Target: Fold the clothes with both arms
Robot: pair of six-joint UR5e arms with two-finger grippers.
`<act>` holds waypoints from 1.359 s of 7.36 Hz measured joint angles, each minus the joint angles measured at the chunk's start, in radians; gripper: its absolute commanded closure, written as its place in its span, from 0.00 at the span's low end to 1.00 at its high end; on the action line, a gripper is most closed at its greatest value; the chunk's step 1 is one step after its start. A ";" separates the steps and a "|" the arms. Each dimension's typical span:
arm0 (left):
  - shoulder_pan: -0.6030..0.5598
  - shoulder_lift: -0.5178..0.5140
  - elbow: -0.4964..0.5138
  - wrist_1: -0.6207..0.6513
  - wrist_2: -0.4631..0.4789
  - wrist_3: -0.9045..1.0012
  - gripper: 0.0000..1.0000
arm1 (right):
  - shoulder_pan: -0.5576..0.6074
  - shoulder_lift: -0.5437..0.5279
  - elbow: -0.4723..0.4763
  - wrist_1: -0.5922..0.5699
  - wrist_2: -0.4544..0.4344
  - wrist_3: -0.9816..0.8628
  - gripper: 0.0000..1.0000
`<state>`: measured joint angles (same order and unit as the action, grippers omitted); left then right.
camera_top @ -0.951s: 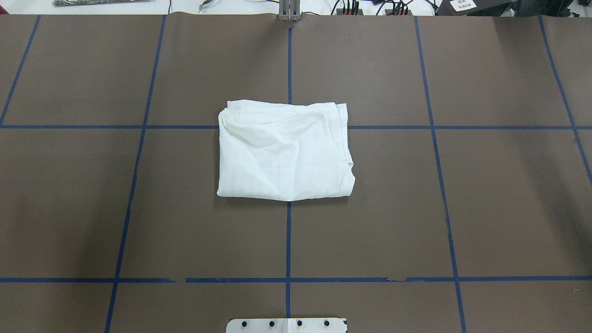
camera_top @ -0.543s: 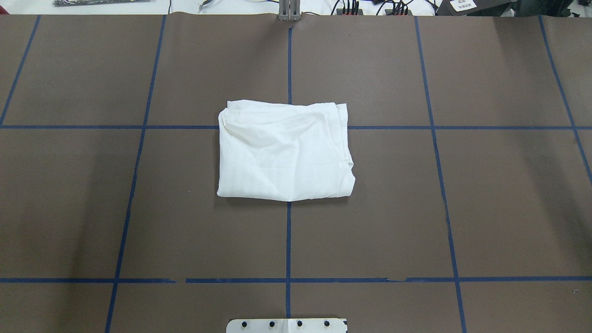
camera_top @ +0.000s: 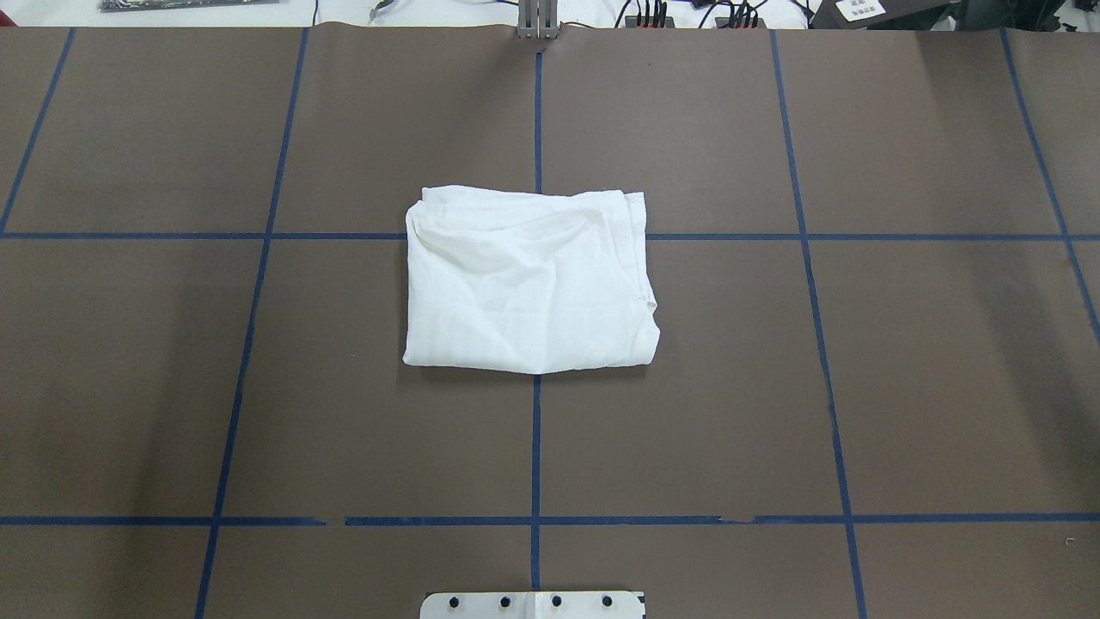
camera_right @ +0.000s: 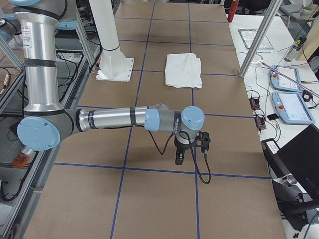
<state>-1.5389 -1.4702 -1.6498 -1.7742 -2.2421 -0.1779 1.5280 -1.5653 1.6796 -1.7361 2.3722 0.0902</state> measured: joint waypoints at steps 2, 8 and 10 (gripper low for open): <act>0.001 -0.002 -0.007 0.042 0.000 0.000 0.00 | 0.001 -0.008 -0.002 0.002 0.000 -0.001 0.00; 0.002 -0.006 -0.026 0.099 -0.002 0.001 0.00 | 0.002 -0.024 -0.005 0.004 -0.012 -0.008 0.00; 0.002 -0.005 -0.027 0.097 -0.002 0.001 0.00 | 0.009 -0.038 -0.009 0.007 -0.017 -0.021 0.00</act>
<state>-1.5371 -1.4757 -1.6763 -1.6768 -2.2439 -0.1764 1.5370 -1.6032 1.6706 -1.7296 2.3556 0.0689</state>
